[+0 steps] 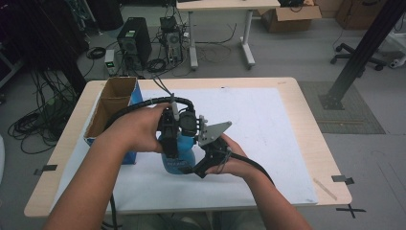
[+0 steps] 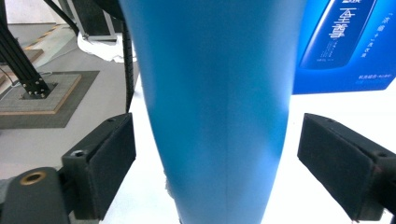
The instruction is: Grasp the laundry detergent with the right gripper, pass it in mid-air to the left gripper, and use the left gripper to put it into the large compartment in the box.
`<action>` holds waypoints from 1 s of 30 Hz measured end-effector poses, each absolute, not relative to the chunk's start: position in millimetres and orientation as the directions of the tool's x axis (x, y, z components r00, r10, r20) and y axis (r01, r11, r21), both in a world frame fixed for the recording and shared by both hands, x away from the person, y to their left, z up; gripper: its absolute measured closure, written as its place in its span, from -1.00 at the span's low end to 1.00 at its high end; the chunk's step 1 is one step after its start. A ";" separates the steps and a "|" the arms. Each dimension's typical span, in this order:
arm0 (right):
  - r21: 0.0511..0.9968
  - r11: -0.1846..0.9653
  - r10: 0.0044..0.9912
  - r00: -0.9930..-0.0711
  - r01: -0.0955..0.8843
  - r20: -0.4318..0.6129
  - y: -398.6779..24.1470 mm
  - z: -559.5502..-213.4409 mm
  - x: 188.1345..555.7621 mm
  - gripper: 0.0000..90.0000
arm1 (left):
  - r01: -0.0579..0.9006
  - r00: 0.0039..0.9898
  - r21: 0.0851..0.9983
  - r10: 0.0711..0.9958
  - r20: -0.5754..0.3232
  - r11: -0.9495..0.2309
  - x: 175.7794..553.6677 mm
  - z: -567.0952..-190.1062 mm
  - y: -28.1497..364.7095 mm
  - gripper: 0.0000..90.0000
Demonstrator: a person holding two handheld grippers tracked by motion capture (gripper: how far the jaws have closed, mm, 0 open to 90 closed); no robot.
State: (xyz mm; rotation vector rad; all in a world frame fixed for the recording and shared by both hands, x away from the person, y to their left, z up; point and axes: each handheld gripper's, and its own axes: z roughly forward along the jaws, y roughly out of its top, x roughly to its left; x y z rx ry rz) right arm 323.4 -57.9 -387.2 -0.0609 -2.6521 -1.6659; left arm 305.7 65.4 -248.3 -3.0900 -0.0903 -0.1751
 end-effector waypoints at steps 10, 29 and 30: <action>0.897 0.435 0.047 -0.997 0.072 0.058 -63.7 -382.5 330.0 -0.98 | 0.069 0.992 -0.040 0.064 0.107 -0.997 308.7 -247.2 66.2 -0.14; 0.817 0.568 0.170 -0.985 0.102 0.004 -148.0 -349.5 344.8 -0.97 | 0.358 0.931 -0.010 0.356 0.083 -0.934 337.1 -222.0 75.4 -0.15; 0.804 0.586 0.180 -0.984 0.106 -0.002 -153.0 -348.0 345.6 -0.97 | 0.382 0.922 -0.003 0.381 0.073 -0.924 339.8 -219.6 76.9 -0.15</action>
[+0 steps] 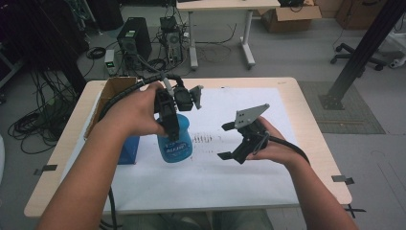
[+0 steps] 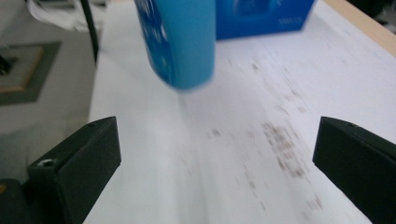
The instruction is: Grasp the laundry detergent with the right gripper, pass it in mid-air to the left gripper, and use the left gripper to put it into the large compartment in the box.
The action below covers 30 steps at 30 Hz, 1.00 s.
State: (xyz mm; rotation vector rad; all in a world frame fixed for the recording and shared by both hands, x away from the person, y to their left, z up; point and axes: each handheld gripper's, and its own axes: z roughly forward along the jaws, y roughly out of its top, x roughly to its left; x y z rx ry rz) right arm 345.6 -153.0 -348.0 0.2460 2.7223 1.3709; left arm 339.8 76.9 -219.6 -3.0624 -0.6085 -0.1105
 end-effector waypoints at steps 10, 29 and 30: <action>0.695 0.705 0.247 -0.968 0.143 -0.052 -186.5 -337.9 352.0 -0.96 | 0.594 0.804 -0.005 0.593 0.026 -0.805 365.3 -193.5 90.2 -0.15; 0.630 0.764 0.254 -0.963 0.139 -0.096 -198.5 -333.1 350.6 -0.95 | 0.865 0.501 -0.023 0.865 -0.024 -0.501 395.7 -132.8 139.3 -0.15; 0.631 0.764 0.251 -0.963 0.136 -0.096 -198.9 -333.0 351.7 -0.95 | 0.877 0.480 -0.016 0.877 -0.030 -0.480 396.6 -129.4 143.3 -0.15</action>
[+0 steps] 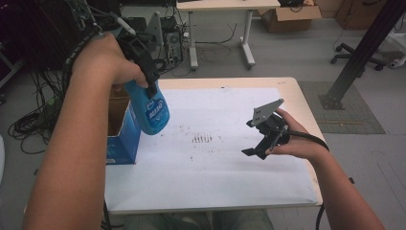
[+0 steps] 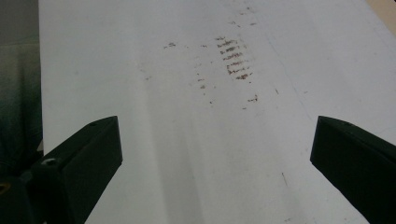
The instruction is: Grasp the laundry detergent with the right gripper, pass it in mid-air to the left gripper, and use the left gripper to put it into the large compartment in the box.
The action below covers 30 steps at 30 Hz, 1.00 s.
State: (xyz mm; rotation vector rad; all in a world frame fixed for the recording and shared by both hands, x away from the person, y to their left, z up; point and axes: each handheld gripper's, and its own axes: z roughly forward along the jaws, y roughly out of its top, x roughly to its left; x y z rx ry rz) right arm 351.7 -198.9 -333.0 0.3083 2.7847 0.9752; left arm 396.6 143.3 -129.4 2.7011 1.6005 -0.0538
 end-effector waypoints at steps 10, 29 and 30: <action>0.628 0.764 0.254 -0.964 0.149 -0.080 -199.8 -333.3 354.3 -0.95 | 0.982 0.185 0.030 0.982 -0.039 -0.184 402.3 -102.8 192.9 -0.15; 0.608 0.776 0.261 -0.963 0.168 -0.067 -208.0 -334.3 359.9 -0.94 | 0.998 -0.055 0.040 0.998 -0.008 0.055 403.8 -80.3 257.8 -0.15; 0.606 0.778 0.259 -0.963 0.167 -0.067 -208.3 -334.5 360.4 -0.94 | 0.997 -0.063 0.039 0.998 -0.007 0.063 404.5 -80.3 260.3 -0.15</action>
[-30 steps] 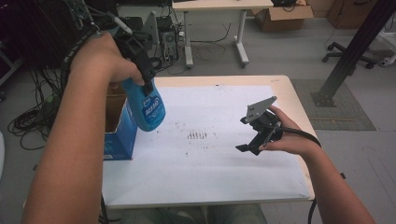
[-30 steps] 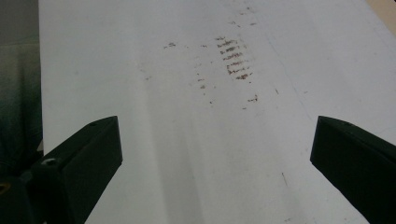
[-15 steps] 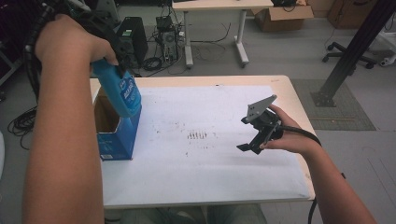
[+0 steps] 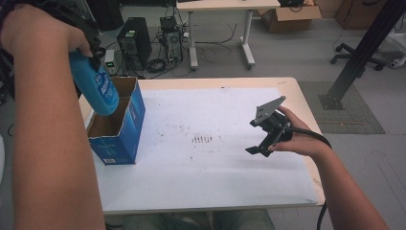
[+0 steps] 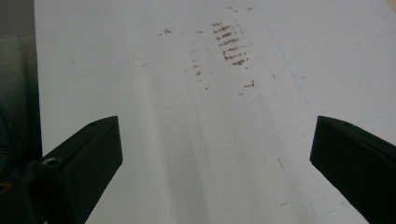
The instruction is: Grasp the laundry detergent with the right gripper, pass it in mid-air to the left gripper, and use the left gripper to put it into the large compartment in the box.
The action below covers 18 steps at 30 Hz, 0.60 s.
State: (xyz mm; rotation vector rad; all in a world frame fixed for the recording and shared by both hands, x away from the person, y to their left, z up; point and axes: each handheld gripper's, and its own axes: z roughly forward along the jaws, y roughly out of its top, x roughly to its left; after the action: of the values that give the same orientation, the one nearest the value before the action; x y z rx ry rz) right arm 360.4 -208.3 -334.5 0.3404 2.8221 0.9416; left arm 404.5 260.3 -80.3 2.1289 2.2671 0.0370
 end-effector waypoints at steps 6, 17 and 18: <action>0.600 0.781 0.265 -0.962 0.174 -0.066 -207.3 -336.9 362.4 -0.94 | 0.997 -0.070 0.041 0.998 0.001 0.070 409.4 -83.1 270.0 -0.15; 0.596 0.784 0.262 -0.963 0.175 -0.062 -202.3 -339.6 363.4 -0.94 | 0.999 -0.044 0.009 0.999 0.017 0.044 419.6 -113.6 274.2 -0.15; 0.596 0.784 0.263 -0.963 0.175 -0.063 -202.2 -339.4 363.3 -0.94 | 0.999 -0.040 0.006 0.999 0.021 0.040 420.4 -116.1 274.0 -0.15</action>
State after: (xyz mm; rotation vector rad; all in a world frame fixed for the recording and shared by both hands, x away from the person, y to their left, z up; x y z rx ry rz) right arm 363.3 -202.2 -339.4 0.3492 2.8312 0.9250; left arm 420.4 274.0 -116.1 2.1837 2.2732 0.0300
